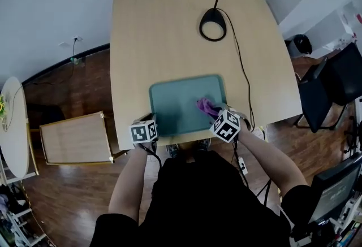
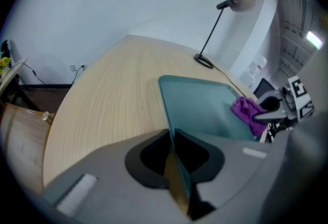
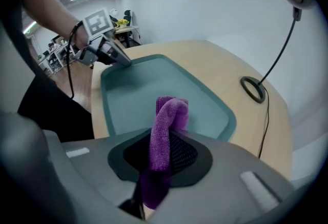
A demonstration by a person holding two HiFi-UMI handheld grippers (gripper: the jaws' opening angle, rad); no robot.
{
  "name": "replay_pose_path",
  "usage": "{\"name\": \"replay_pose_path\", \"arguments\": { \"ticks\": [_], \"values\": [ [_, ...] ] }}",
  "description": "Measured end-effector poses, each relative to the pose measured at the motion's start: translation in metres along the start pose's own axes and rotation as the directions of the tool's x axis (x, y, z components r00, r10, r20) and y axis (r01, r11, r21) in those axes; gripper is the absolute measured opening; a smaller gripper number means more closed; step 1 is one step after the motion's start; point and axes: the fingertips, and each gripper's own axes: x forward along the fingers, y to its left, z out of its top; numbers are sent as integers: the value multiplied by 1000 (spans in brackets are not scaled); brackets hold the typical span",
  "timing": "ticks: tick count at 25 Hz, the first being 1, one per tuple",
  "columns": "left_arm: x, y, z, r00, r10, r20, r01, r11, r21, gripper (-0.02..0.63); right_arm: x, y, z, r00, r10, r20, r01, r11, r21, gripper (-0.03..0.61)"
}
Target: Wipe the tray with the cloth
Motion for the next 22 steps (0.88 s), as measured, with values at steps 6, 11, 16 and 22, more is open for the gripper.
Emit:
{"name": "replay_pose_path", "arguments": {
  "ticks": [6, 11, 16, 22],
  "values": [
    [0, 1, 2, 1000, 7, -2, -7, 1000, -2, 55, -9, 47, -10, 998, 67, -14, -68, 985, -156, 69],
    [0, 0, 1, 1000, 3, 0, -3, 1000, -2, 55, -4, 55, -9, 994, 81, -73, -101, 940, -326, 69],
    [-4, 1, 4, 1000, 13, 6, -13, 1000, -2, 55, 3, 40, 1, 991, 104, -83, -127, 928, -351, 69],
    [-9, 3, 2, 1000, 26, -2, -26, 1000, 2, 55, 20, 1, 31, 994, 81, -73, -101, 932, -348, 69]
  ]
}}
